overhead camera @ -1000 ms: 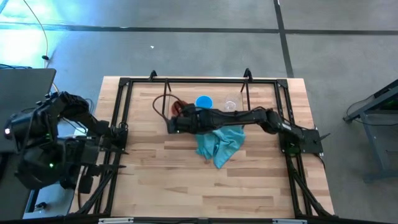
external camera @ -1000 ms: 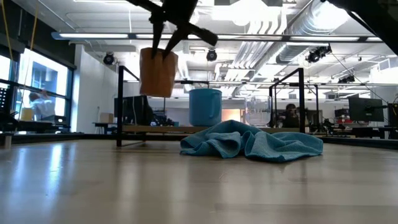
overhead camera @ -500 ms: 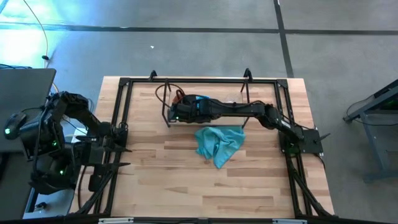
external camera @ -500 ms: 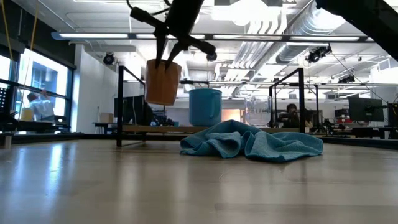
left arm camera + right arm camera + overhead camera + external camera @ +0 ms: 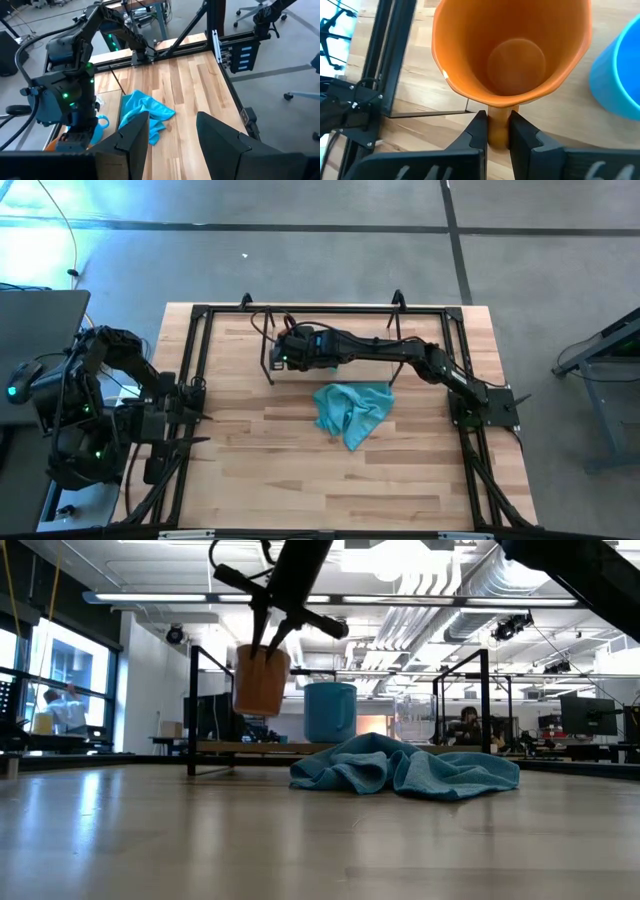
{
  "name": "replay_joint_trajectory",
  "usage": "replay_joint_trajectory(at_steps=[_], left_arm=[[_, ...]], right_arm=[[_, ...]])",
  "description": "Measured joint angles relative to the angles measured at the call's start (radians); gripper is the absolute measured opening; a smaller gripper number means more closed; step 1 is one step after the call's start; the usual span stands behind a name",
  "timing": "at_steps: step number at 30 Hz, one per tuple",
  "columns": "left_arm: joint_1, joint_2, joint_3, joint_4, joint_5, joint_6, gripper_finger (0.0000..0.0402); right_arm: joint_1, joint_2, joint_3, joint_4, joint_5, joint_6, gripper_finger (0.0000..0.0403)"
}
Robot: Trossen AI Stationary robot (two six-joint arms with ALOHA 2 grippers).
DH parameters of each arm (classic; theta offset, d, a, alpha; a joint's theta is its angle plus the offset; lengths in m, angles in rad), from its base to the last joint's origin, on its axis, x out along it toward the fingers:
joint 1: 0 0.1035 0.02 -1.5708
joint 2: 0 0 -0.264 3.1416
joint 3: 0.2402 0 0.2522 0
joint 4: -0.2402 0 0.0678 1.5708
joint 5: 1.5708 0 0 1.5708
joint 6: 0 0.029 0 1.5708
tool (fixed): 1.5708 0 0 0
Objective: Stack small to large cups/mugs on shelf
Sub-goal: Put the brown mug on the shelf
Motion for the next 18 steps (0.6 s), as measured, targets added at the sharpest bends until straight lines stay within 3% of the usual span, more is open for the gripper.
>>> replay_joint_trajectory(at_steps=[18], left_arm=[[0.000, -0.004, 0.000, 0.000, -0.061, -0.020, 0.0154]], right_arm=[[-0.040, 0.002, -0.017, 0.017, -0.064, -0.024, 0.0021]])
